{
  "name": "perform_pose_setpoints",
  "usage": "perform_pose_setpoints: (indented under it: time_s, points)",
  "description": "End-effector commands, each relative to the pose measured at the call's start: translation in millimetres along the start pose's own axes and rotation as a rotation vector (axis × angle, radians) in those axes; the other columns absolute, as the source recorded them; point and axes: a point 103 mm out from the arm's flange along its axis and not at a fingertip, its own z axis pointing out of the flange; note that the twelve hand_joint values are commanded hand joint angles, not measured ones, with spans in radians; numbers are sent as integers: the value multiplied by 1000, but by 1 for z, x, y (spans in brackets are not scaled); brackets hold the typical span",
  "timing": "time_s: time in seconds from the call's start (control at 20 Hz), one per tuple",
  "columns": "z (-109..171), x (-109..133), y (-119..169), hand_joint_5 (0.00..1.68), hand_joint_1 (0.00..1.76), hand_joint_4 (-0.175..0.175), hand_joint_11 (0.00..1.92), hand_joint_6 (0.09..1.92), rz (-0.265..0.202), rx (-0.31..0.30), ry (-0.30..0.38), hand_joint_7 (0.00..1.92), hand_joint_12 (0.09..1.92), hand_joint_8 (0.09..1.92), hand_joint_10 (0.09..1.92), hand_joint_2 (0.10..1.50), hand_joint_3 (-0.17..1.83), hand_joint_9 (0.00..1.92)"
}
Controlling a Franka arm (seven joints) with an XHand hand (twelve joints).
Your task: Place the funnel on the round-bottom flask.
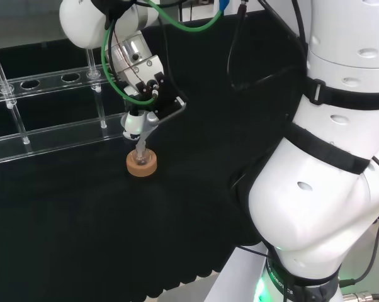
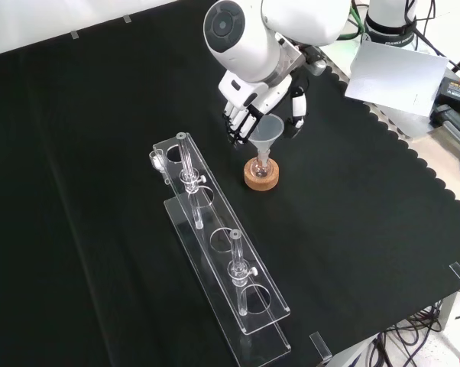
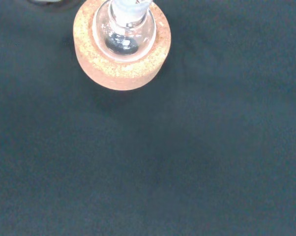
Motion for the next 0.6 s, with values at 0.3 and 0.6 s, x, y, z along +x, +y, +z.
perform_pose_setpoints:
  time_s: [0.3, 0.6]
  points:
    - [-2, 9, 2, 384, 707, -43, 390, 87, 5, -4, -22, 133, 1321, 688, 656, 729, 576, 392]
    - [-2, 6, -1, 188, 631, -27, 104, 87, -13, -53, 4, 3, 1433, 220, 699, 685, 516, 54]
